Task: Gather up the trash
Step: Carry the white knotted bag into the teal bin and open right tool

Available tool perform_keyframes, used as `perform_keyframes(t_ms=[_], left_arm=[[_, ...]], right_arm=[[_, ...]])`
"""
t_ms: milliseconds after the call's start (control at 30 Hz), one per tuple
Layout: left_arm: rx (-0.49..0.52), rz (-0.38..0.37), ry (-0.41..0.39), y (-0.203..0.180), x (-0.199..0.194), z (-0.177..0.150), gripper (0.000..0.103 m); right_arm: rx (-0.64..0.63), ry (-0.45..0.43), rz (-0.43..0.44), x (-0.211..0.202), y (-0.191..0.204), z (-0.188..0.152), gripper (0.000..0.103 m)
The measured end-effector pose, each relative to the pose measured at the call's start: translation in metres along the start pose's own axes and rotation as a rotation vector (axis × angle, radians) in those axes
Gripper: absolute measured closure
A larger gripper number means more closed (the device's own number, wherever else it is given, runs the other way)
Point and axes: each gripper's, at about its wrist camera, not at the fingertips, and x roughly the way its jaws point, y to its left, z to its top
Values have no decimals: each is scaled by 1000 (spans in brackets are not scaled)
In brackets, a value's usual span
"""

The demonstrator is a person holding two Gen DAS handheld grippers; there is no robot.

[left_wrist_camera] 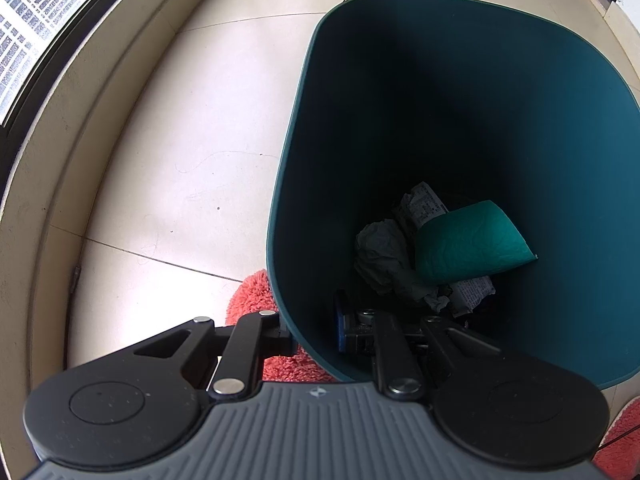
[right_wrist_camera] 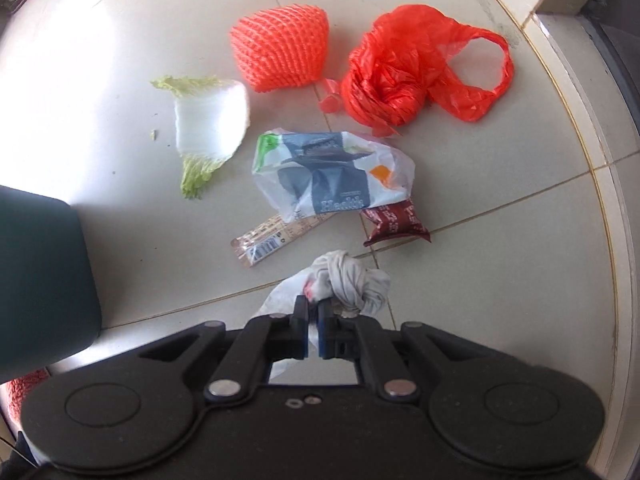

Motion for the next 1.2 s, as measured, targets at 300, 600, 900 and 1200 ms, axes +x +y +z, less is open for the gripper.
perform_keyframes(t_ms=[300, 600, 900, 1200], left_arm=[[4, 0, -5, 0, -1, -1, 87], [4, -1, -5, 1, -2, -1, 87], [7, -7, -6, 1, -3, 0, 87], [15, -11, -13, 2, -5, -1, 87]], right_arm=[[-210, -114, 112, -81, 65, -1, 100], [-458, -262, 279, -177, 139, -7, 100], [-661, -318, 377, -216, 214, -15, 100], [-799, -304, 322, -192, 284, -13, 100]])
